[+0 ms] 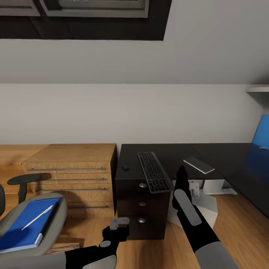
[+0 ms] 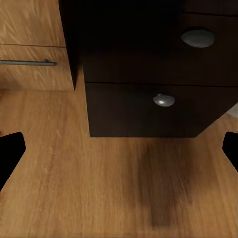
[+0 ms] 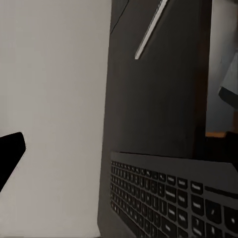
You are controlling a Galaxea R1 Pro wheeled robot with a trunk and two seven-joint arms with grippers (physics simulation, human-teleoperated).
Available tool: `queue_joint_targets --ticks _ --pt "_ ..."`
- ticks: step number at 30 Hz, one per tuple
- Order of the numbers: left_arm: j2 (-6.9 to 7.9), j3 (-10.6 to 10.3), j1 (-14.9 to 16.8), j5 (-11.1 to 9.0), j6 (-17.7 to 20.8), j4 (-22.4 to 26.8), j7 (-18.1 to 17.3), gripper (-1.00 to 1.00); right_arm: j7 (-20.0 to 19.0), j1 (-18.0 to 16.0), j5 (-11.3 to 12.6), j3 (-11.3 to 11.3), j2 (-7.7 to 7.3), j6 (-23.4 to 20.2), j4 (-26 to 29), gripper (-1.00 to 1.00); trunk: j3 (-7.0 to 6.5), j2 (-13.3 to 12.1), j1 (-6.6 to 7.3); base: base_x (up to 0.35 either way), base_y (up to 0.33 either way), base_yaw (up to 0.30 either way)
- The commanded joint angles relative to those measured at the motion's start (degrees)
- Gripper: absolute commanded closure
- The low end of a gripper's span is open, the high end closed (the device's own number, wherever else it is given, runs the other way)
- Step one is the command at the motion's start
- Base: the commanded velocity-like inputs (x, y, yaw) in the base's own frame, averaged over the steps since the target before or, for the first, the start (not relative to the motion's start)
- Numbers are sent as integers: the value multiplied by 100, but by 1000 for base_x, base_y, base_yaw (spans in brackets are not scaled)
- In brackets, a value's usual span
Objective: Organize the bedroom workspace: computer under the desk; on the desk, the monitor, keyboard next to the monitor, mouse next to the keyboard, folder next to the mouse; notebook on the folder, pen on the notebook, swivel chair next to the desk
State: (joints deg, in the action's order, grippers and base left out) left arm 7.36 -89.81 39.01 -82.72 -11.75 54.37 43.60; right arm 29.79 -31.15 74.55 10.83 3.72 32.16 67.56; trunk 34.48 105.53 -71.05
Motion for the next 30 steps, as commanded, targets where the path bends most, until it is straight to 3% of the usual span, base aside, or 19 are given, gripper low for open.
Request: queue_joint_targets --ticks 1,23,24,27,28,30 --pt "3 -25 11 -44 -38 5 16 -100 -21 13 20 11 -2 31 6 -100 -12 -38 23 0 0 0" --pt "-28 -30 11 -60 -18 -220 -10 -100 -243 177 9 56 7 47 45 -100 -407 -920 506 0 0 0" --pt "-257 -36 11 -103 -12 -967 -36 -100 -250 366 13 55 6 49 334 -100 -425 -960 528 0 0 0" --pt "-323 -36 11 -201 -12 -1130 -42 -100 -252 408 10 53 6 48 381 -100 -479 -1081 594 0 0 0" --pt "-406 -37 11 -360 0 -1273 -55 -100 -254 440 8 51 -1 45 419 -100 -497 -1121 616 0 0 0" --pt "-417 -37 11 -382 2 -1291 -58 -100 -254 444 7 48 -1 45 424 -100 -532 -1201 660 0 0 0"
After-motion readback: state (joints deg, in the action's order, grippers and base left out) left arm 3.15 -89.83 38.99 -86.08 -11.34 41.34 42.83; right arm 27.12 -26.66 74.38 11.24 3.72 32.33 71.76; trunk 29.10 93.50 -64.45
